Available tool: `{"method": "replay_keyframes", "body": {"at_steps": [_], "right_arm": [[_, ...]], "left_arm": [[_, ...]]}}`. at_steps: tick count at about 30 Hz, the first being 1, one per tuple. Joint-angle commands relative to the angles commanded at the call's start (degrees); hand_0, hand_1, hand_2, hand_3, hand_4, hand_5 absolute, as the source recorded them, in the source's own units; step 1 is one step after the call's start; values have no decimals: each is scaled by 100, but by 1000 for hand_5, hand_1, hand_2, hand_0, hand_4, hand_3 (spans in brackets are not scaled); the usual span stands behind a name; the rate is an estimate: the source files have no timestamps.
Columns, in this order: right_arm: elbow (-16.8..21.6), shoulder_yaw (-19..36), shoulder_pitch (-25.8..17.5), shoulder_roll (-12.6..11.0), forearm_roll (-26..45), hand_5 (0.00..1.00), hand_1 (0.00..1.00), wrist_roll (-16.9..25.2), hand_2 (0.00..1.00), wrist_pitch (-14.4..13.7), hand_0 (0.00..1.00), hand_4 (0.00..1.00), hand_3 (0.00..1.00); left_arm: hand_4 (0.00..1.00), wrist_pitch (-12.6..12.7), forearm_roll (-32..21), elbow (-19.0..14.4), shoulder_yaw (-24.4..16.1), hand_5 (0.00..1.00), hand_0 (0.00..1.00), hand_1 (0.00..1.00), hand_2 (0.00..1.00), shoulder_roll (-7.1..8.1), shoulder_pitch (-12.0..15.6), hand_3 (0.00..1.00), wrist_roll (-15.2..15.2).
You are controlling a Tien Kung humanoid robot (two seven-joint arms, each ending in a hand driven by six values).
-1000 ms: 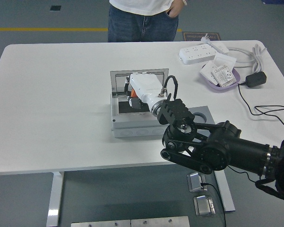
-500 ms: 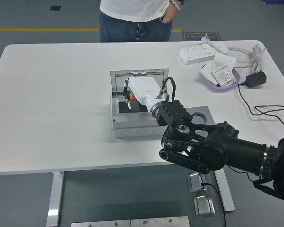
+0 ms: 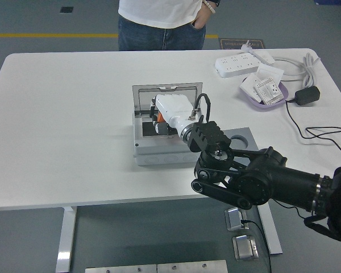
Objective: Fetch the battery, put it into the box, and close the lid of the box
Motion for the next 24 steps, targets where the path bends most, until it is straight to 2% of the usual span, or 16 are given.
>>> {"method": "replay_keyframes", "body": {"at_steps": [1,12,13,15,19,23,24], "right_arm": [[-2,2,1,2,0,397,663,6,661,-25,749,698,664],[-5,10,-1,23,-6,397,673,48,669,-198,764,701,676],[14,21,-8,16,-2,438,673,52,666,-214,763,725,676],[66,62,-23,-6,12,438,673,62,666,-246,763,725,676],[300,265,-75,-120,292,447,666,108,657,-293,762,721,674],[642,560,-111,-300,697,447,666,152,657,-225,762,721,674],[733,639,-114,-349,787,448,637,152,633,-193,743,715,663]], "left_arm": [[591,0,4,0,-5,453,638,706,628,0,-2,597,0],[590,-5,21,0,2,453,638,706,628,-8,-15,596,2],[587,-7,22,0,3,451,637,706,628,-9,-14,598,5],[587,-8,29,0,-2,451,637,706,628,-13,-12,598,9],[584,-11,39,0,-11,450,637,706,628,-30,2,597,20],[584,-16,51,0,-22,450,637,706,628,-48,23,597,33],[582,-19,58,0,-27,449,638,706,627,-53,28,596,37]]}}
